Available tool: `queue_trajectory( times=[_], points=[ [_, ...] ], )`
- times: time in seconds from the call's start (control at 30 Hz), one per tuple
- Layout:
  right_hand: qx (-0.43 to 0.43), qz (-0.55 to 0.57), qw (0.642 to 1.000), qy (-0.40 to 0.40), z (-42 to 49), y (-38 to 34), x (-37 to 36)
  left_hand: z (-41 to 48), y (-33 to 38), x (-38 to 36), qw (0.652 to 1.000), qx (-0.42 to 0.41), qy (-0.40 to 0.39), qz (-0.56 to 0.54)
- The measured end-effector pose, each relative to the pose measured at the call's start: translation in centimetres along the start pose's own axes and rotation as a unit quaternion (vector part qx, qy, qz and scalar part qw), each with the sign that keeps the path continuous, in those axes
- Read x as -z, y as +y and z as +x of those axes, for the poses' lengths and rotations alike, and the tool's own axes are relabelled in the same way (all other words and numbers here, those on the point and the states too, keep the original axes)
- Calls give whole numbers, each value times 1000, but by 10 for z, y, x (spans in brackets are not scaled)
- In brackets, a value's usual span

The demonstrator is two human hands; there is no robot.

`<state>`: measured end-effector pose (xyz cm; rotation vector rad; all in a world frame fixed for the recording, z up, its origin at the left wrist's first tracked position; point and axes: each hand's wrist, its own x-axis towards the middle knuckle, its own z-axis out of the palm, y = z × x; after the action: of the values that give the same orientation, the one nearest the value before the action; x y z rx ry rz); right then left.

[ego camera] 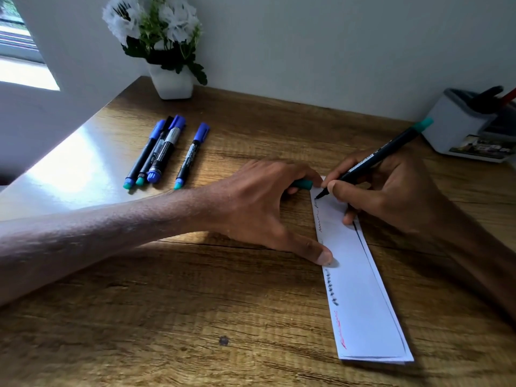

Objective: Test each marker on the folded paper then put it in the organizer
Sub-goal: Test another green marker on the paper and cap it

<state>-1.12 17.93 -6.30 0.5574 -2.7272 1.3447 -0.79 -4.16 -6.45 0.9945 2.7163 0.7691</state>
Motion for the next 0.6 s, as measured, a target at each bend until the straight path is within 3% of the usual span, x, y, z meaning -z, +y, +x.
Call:
queue_trajectory(
  times=[0.6],
  points=[
    [-16,-3,1000,16,2,3,-3,1,-1,0,1000,-2,0,3]
  ],
)
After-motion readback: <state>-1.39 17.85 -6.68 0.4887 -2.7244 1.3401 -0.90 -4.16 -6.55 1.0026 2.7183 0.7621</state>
